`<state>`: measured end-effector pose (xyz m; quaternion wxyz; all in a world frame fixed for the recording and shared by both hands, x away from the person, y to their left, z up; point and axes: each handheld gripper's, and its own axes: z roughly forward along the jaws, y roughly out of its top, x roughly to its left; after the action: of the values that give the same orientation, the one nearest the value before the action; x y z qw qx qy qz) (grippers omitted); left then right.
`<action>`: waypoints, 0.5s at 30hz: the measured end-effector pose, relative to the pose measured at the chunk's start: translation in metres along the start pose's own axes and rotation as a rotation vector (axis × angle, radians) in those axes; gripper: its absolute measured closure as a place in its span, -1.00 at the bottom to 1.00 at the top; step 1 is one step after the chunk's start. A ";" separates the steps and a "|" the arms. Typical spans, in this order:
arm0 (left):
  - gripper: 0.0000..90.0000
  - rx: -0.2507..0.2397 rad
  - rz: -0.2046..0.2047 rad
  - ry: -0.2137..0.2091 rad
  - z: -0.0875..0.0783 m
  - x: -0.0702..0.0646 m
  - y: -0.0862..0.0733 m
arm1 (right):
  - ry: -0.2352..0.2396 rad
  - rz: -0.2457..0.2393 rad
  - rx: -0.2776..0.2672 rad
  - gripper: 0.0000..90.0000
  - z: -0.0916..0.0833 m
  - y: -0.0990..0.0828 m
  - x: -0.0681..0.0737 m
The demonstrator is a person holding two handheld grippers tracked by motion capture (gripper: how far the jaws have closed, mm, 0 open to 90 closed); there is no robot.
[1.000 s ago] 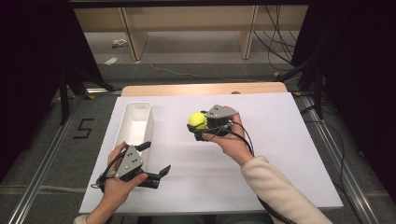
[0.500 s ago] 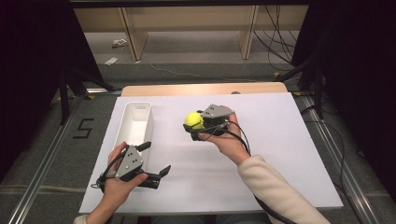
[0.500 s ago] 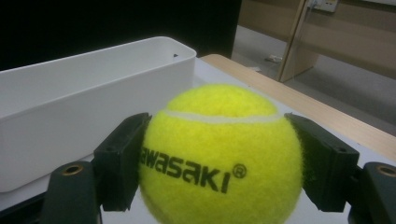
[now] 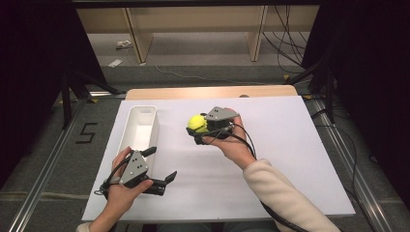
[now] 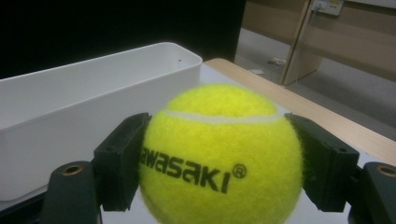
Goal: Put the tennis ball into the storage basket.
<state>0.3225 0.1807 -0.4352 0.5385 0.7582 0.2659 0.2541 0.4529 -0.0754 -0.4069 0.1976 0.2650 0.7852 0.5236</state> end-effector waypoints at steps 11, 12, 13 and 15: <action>-1.00 0.000 -0.001 -0.001 0.000 0.000 0.000 | 0.005 0.002 -0.008 -0.41 0.004 0.003 0.003; -1.00 0.000 -0.001 -0.001 0.000 0.000 0.000 | 0.005 0.001 -0.008 -0.41 0.004 0.003 0.003; -1.00 0.000 -0.001 -0.001 0.000 0.000 0.000 | 0.004 0.001 -0.008 -0.42 0.004 0.003 0.003; -1.00 0.000 -0.001 -0.001 0.000 0.000 0.000 | 0.004 -0.002 -0.005 -0.41 0.004 0.004 0.003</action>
<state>0.3226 0.1807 -0.4352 0.5386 0.7582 0.2660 0.2535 0.4539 -0.0695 -0.4050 0.1970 0.2626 0.7844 0.5262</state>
